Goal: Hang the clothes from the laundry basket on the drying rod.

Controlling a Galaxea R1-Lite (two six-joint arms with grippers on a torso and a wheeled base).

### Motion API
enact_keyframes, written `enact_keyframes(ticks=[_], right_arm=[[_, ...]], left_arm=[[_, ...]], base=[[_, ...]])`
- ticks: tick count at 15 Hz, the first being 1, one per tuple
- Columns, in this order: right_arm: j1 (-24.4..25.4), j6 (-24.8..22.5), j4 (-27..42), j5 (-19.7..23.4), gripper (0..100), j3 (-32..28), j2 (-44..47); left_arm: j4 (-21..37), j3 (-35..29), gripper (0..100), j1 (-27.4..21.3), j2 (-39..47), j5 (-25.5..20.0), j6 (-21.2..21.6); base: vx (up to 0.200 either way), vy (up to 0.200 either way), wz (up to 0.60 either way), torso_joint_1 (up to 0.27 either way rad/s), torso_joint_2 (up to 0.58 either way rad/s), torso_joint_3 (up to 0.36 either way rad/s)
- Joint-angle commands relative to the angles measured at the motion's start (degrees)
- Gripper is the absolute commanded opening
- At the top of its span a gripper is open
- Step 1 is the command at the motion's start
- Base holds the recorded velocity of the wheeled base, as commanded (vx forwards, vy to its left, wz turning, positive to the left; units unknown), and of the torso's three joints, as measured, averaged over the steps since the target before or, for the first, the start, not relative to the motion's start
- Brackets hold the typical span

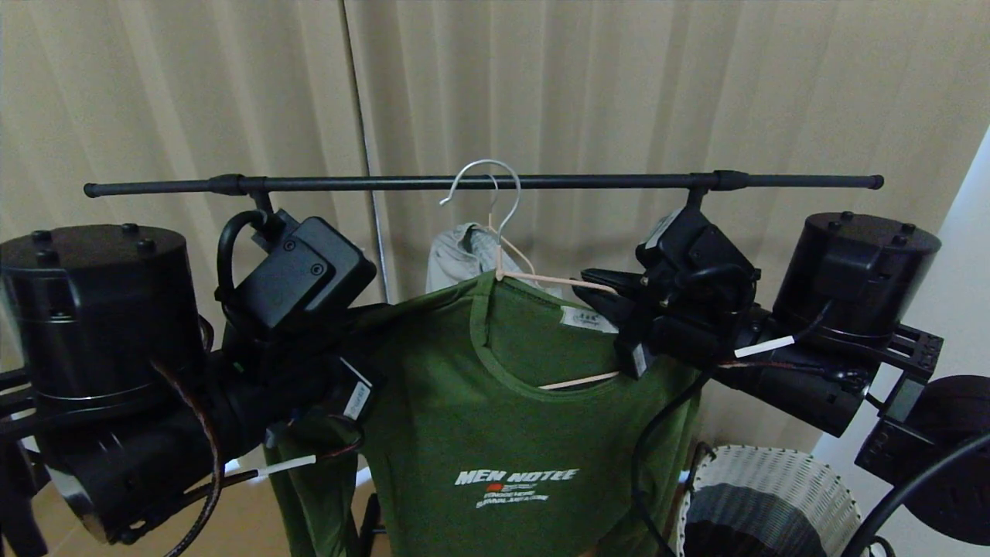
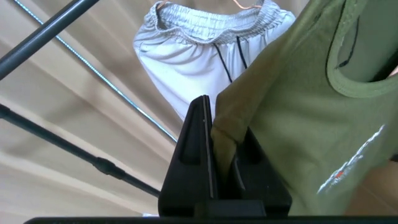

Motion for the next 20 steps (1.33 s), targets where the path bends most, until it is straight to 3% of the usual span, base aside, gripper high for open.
enact_keyframes(ticks=[1,7,8,12,17,20], right_arm=[[-0.09,-0.03,0.01,-0.27,0,0.24,-0.1],[-0.09,-0.03,-0.07,-0.27,0,0.5,-0.28],[-0.09,-0.03,-0.07,-0.27,0,0.59,-0.63],[-0.79,-0.03,-0.25,-2.12,0,1.55,-2.39],[-8.0,0.23,-0.78,-2.21,0,3.66,-6.52],[-8.52,0.67,-0.95,-1.68,0,4.01,-8.63]], left_arm=[[0.11,0.06,0,-0.05,0.02,0.25,0.03],[0.11,1.29,0,-0.05,-0.34,0.25,0.03],[0.19,1.73,100,-0.14,-0.95,0.08,0.21],[0.19,2.78,100,-0.49,-2.53,0.08,-0.41],[0.11,10.08,100,0.13,-9.12,-0.1,-2.61],[0.11,12.98,100,4.17,-8.6,-0.19,-3.84]], base=[[0.0,0.0,0.0,0.0,0.0,0.0],[0.0,0.0,0.0,0.0,0.0,0.0],[0.0,0.0,0.0,0.0,0.0,0.0],[0.0,0.0,0.0,0.0,0.0,0.0],[0.0,0.0,0.0,0.0,0.0,0.0],[0.0,0.0,0.0,0.0,0.0,0.0]])
